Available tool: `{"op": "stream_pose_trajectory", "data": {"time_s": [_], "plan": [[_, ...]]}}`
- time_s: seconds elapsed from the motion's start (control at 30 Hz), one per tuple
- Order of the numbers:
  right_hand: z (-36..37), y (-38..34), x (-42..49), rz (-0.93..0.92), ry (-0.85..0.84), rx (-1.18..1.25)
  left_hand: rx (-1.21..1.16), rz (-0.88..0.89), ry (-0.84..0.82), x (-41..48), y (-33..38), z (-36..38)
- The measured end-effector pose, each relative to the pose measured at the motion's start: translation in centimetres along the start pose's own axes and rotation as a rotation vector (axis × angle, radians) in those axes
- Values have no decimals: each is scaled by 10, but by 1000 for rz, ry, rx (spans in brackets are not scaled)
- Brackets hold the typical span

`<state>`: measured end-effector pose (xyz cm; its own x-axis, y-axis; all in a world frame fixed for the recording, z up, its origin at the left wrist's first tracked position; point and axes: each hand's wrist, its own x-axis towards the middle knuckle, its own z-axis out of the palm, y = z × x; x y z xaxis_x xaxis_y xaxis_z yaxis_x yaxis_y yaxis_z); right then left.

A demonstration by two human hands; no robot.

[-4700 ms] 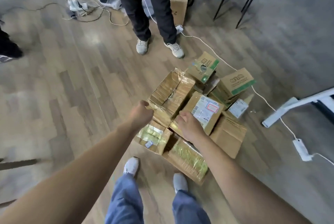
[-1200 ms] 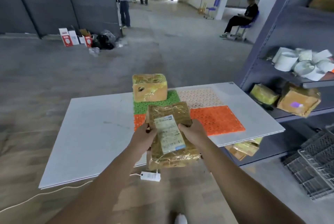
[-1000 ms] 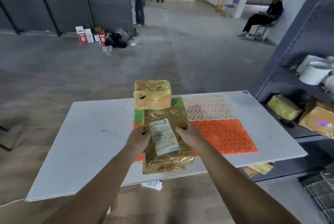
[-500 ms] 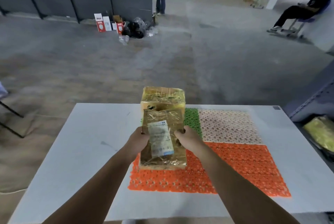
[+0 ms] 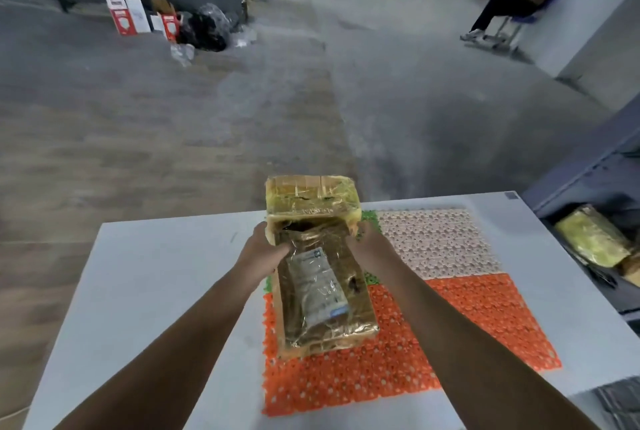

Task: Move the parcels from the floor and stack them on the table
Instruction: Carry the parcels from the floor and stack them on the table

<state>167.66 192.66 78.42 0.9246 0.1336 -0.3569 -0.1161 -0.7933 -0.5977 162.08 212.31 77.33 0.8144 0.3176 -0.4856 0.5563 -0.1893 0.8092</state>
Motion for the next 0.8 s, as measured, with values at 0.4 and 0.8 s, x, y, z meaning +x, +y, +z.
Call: {"op": "stream_pose_trajectory", "data": {"time_s": [0.4, 0.8], "plan": [[12, -7, 32, -1, 14, 17, -94, -3, -52, 28, -6, -14], [17, -14, 37, 79, 148, 129, -109, 108, 45, 35, -16, -12]]}}
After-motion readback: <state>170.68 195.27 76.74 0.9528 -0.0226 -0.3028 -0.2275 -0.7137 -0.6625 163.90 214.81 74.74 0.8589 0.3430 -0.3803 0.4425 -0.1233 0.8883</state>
